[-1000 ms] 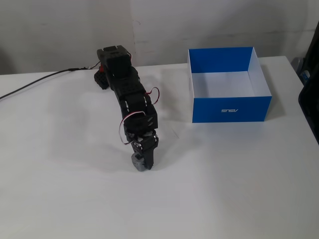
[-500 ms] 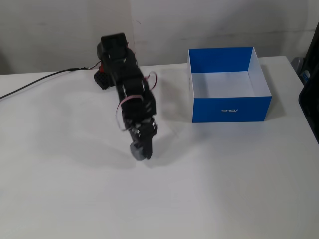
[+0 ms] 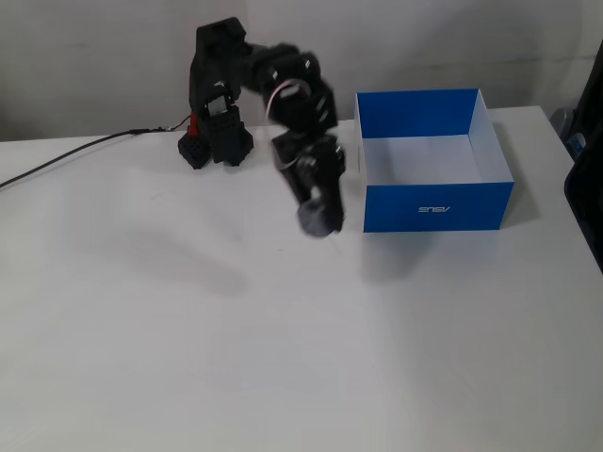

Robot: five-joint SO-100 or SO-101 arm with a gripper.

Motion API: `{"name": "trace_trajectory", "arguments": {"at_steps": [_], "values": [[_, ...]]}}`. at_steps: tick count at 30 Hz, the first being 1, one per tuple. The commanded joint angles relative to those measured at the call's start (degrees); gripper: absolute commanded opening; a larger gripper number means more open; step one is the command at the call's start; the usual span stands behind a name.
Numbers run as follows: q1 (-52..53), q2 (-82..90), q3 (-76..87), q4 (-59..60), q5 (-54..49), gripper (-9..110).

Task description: Grasp the gray block and put it in the box.

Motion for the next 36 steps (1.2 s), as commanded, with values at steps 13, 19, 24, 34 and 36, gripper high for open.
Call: {"name": "trace_trajectory", "arguments": {"at_steps": [13, 19, 24, 34, 36], "values": [[23.9, 18.7, 12.6, 1.6, 2.5, 0], [30.8, 22.3, 24.0, -1.8, 2.0, 0], [35.0, 23.7, 29.2, -3.3, 2.2, 0], [40.4, 24.6, 34.3, -7.6, 0.8, 0], [40.7, 24.8, 33.2, -9.5, 0.8, 0]]}}
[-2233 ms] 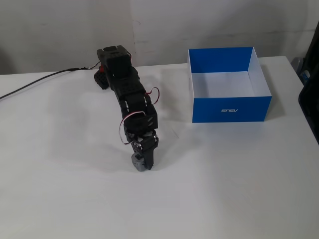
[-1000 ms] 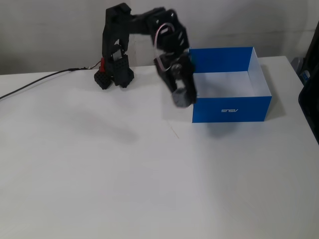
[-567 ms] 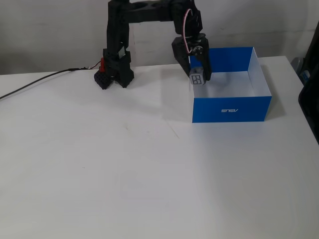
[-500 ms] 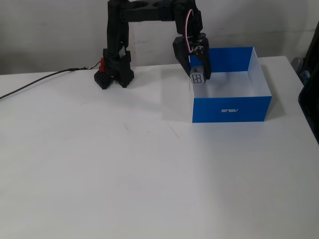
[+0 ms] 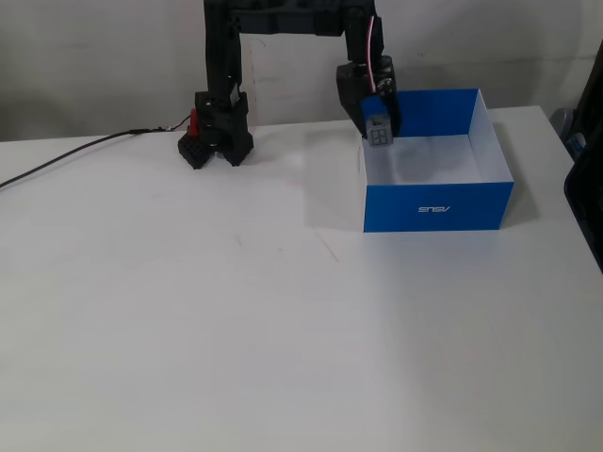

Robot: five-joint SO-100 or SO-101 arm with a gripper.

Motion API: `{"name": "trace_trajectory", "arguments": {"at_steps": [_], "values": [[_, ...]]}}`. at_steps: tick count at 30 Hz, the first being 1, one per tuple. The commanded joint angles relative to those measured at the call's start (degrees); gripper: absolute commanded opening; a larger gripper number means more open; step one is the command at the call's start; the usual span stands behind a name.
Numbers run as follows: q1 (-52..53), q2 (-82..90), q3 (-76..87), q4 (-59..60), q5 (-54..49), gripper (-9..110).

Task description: Grasp the gray block and put it in the box.

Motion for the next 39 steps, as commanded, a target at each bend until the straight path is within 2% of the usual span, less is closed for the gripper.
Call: {"name": "trace_trajectory", "arguments": {"at_steps": [1, 15, 16, 18, 19, 22, 28, 32, 33, 39], "values": [[1.1, 5.7, -3.0, -2.4, -0.4, 0], [4.0, 4.9, -0.8, -14.2, 0.3, 0], [4.1, 5.1, -0.2, -15.1, 0.3, 3], [4.7, 5.4, 1.4, -16.3, 0.4, 32], [4.9, 5.4, 1.9, -16.3, 0.4, 37], [5.1, 5.5, 3.3, -16.4, 0.4, 41], [3.7, 7.4, 5.0, -17.8, 0.4, 32], [1.5, 9.0, 5.1, -17.9, 0.4, 4], [0.7, 9.3, 5.1, -17.9, 0.4, 2], [-5.4, 10.3, 4.6, -15.0, 3.1, 0]]}}
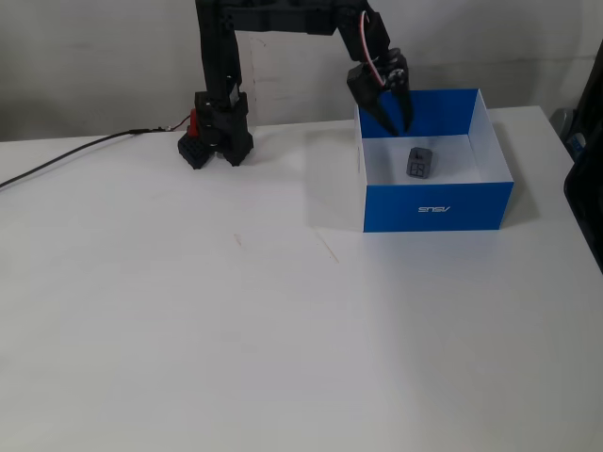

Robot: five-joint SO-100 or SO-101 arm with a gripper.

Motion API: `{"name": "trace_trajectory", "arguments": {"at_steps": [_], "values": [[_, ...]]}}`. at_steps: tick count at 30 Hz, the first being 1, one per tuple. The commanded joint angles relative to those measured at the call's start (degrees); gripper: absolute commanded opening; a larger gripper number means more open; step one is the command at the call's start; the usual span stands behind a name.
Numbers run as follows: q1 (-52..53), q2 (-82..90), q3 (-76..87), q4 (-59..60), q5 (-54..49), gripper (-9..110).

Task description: Grasp the gray block and put it in the box.

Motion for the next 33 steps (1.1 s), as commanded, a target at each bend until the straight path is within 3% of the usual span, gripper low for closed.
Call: {"name": "trace_trajectory", "arguments": {"at_steps": [1, 8, 16, 25, 33], "values": [[-4.0, 5.8, -1.4, 1.8, 1.1, 0], [-14.9, 10.2, -2.9, 8.0, 1.1, 0], [-36.4, 13.2, -3.1, 8.3, 1.1, 0], [-55.5, 20.7, 13.1, -2.7, 1.2, 0], [-62.8, 31.3, 35.6, -17.8, 2.0, 0]]}}
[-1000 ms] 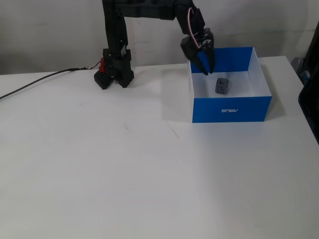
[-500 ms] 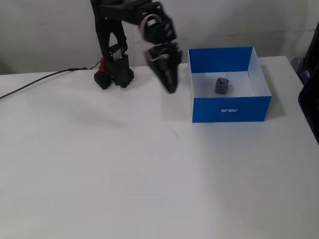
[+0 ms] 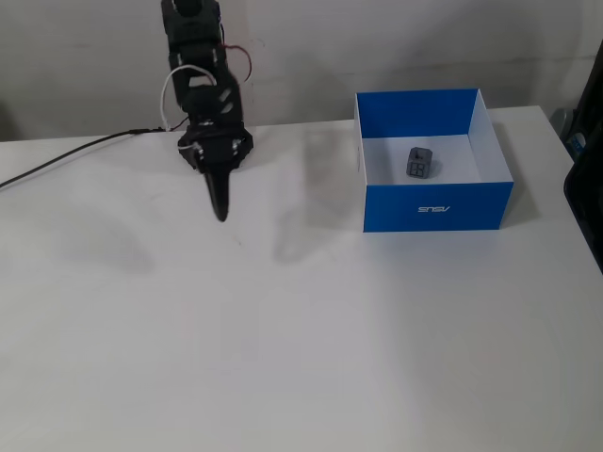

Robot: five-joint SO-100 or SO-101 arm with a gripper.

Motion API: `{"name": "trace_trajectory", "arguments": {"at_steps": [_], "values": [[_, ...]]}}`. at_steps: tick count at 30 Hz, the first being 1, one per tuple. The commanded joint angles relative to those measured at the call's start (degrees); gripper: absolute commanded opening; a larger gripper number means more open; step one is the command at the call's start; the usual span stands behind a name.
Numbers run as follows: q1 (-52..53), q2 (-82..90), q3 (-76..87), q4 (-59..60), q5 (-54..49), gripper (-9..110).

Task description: Grasp the gray block and put it in the box.

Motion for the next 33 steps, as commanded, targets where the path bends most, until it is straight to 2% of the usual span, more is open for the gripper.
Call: {"name": "trace_trajectory", "arguments": {"at_steps": [1, 14, 23, 33], "values": [[-2.9, 8.6, 7.4, -7.5, 1.7, 0], [-3.2, 35.2, 39.3, -23.5, 6.5, 0], [-2.9, 51.0, 53.1, -24.2, 7.6, 0], [-1.3, 67.4, 63.8, -16.2, 8.2, 0]]}}
